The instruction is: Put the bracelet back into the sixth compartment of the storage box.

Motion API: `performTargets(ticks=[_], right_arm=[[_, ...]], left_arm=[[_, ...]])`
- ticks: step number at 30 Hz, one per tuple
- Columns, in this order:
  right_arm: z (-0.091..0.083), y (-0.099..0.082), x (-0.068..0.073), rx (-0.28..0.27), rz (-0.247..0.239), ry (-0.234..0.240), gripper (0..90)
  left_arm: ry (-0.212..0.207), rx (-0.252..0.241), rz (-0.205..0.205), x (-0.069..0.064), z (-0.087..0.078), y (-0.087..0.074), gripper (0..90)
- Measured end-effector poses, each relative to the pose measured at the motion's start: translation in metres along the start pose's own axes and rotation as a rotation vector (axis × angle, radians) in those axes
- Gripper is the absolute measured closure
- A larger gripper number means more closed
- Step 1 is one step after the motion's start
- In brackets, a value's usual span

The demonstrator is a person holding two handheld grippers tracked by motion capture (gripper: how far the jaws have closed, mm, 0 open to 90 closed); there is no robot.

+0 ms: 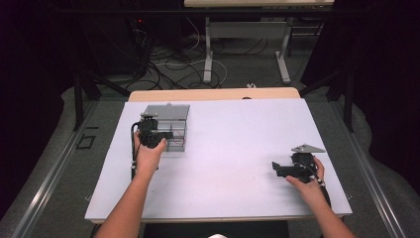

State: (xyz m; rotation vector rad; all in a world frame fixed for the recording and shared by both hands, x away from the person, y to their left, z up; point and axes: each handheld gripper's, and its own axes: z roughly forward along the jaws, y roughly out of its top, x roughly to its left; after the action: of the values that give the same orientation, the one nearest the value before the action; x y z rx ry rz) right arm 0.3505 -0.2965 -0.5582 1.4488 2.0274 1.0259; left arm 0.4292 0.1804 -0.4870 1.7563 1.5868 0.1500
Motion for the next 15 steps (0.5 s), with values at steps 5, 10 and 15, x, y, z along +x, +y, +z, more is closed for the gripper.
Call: performTargets(ticks=[5,10,15], right_arm=[[0.0001,0.0000,0.0001,0.000,0.000,-0.002,2.5],[0.0001,-0.0001,0.0000,0.001,0.001,-0.001,2.5],[0.0001,0.0001,0.0000,-0.002,0.003,-0.002,2.5]], left_arm=[[0.010,-0.012,-0.004,0.0030,0.0022,-0.0007,89.8],[0.013,-0.017,-0.021,0.0056,0.0025,-0.0003,89.8],[0.020,-0.018,-0.024,0.0094,0.0028,-0.0007,89.9]])
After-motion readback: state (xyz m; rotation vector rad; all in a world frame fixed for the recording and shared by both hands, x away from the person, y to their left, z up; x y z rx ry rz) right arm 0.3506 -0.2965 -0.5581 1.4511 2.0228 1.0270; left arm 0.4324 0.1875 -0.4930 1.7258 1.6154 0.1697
